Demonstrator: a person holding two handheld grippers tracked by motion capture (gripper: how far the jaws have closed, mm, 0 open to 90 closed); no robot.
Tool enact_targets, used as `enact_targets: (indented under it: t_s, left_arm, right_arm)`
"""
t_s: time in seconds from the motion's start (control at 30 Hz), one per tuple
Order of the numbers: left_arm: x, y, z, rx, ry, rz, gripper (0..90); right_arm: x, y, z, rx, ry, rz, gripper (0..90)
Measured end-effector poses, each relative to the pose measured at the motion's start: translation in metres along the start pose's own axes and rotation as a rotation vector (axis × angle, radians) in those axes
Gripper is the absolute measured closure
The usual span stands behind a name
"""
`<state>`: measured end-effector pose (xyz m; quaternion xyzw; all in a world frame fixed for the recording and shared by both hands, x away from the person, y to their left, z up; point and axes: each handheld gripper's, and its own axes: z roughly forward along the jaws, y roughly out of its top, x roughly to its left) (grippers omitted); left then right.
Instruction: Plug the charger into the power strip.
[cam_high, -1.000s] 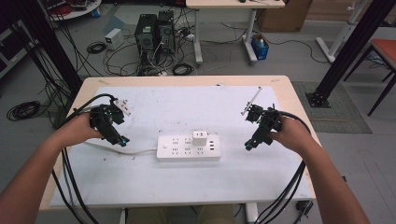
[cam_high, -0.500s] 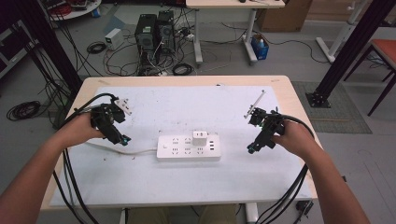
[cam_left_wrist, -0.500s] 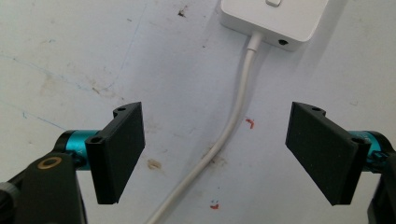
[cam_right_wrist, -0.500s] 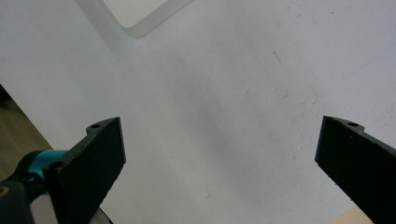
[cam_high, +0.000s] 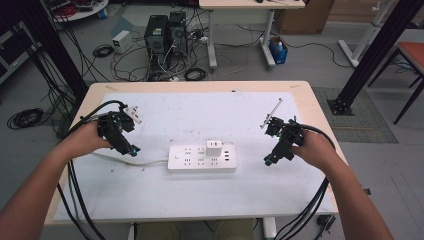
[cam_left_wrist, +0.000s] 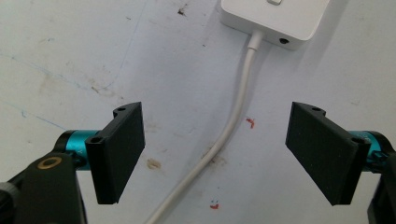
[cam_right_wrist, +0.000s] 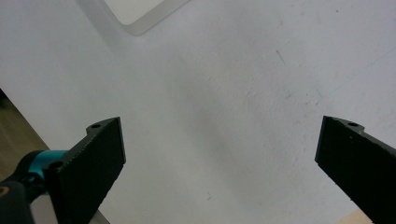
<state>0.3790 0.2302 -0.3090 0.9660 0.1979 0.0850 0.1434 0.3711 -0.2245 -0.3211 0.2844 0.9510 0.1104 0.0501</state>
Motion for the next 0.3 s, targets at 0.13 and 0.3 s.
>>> enact_targets:
  t_s: [0.13, 0.3]
  left_arm:
    - [-0.0005, -0.0002, 0.0004, -0.003, 0.0, -0.004, 19.8]
    - [0.0004, -0.0012, -0.0001, -0.006, 0.002, -0.005, 19.8]
  right_arm:
    - [-0.0002, -0.0017, -0.0009, -0.002, -0.003, -0.003, 1.0]
    - [-0.0012, -0.0038, -0.0032, -0.02, -0.012, 0.006, 1.0]
